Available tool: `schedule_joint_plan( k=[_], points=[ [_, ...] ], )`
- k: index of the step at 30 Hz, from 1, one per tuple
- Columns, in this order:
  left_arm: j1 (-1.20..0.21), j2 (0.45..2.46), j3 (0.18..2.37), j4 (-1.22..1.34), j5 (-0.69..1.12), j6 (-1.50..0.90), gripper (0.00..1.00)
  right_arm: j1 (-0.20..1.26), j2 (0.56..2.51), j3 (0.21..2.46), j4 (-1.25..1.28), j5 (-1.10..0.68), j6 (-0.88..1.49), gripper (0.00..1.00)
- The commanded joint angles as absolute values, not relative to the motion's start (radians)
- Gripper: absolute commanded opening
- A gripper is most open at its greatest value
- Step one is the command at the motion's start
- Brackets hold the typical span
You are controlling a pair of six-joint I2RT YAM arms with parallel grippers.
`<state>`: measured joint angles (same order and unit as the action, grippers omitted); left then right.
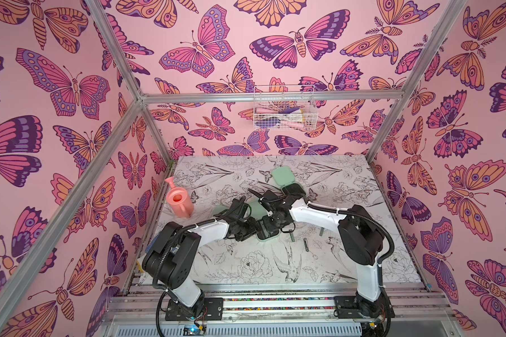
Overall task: Organize nail clipper sets
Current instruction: Place the nail clipper in the storage box.
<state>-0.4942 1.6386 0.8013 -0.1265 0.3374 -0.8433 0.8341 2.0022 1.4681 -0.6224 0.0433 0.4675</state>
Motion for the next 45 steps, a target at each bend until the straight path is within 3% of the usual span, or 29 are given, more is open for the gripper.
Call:
schedule_joint_plan(
  k=[1, 14, 45],
  points=[
    [-0.499, 1.657, 0.77, -0.161, 0.335, -0.847, 0.53, 0.845, 1.973, 1.452, -0.652, 0.031, 0.47, 0.19],
    [-0.499, 1.661, 0.77, -0.161, 0.335, -0.847, 0.53, 0.851, 1.992, 1.415, -0.65, 0.003, 0.476, 0.14],
    [-0.499, 1.646, 0.767, -0.161, 0.339, -0.85, 0.53, 0.861, 2.054, 1.365, -0.638, 0.037, 0.499, 0.11]
  ],
)
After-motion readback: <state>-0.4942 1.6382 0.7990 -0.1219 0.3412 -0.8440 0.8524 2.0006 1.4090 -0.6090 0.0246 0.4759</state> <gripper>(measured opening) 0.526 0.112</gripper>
